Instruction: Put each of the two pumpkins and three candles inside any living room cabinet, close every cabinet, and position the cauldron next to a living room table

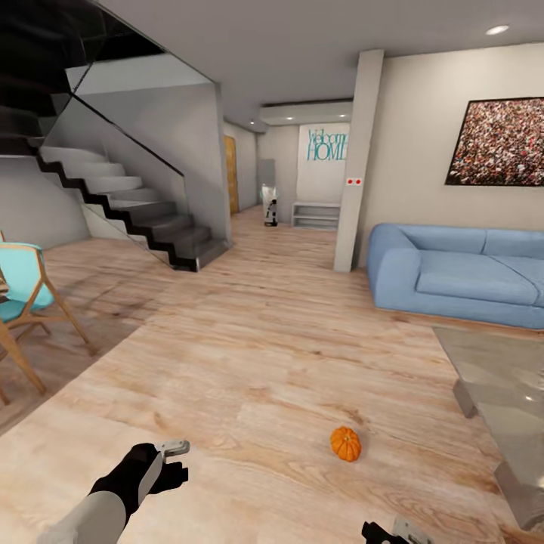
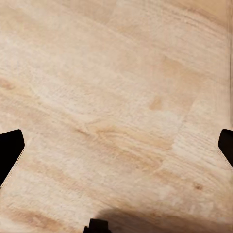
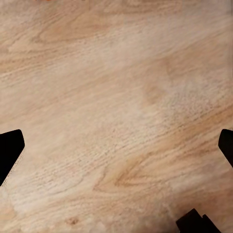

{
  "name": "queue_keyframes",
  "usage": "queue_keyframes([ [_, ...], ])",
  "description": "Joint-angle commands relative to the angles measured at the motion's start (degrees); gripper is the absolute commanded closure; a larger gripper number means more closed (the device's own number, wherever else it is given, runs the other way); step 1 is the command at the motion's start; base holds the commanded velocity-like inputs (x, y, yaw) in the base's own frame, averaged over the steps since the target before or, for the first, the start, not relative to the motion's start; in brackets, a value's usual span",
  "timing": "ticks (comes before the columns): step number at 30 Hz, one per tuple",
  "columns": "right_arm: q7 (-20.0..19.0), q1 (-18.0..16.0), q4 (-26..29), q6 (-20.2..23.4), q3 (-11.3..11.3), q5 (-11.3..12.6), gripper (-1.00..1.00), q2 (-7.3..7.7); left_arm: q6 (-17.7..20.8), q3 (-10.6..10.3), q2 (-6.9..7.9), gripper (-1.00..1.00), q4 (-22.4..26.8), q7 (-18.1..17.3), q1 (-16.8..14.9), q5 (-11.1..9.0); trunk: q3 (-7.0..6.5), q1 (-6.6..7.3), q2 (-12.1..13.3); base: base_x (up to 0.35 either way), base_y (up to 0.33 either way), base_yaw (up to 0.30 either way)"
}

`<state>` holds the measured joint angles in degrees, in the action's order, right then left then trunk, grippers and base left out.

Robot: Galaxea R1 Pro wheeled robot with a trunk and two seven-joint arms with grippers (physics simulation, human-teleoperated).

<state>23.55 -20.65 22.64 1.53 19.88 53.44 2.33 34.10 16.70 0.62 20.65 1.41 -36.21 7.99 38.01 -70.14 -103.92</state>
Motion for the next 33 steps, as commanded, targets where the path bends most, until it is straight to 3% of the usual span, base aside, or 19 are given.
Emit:
queue_keyframes([
  [1,0.0,0.0,0.01,-0.01,0.01,0.0,-1.0,0.0,0.0,0.0,0.0,-1.0,0.0,0.0,0.0,0.0,0.0,0.0,0.0,0.184,0.124,-0.246],
  [12,-0.02,0.0,0.0,-0.03,-0.02,0.04,-1.0,0.04,0.0,0.0,0.0,-1.0,0.0,0.0,0.0,0.0,-0.02,0.0,0.0,0.053,0.026,-0.254],
  [19,-0.07,0.0,0.01,-0.14,0.04,0.02,-1.0,0.01,0.0,0.0,0.08,-1.0,0.0,0.0,0.0,0.0,-0.14,0.0,0.0,0.235,0.161,-0.264],
  [33,-0.01,0.0,0.03,-0.21,0.07,0.0,-1.0,-0.05,-0.04,0.0,0.09,-1.0,0.0,-0.01,0.0,0.0,-0.16,0.0,0.0,0.29,0.145,-0.025],
])
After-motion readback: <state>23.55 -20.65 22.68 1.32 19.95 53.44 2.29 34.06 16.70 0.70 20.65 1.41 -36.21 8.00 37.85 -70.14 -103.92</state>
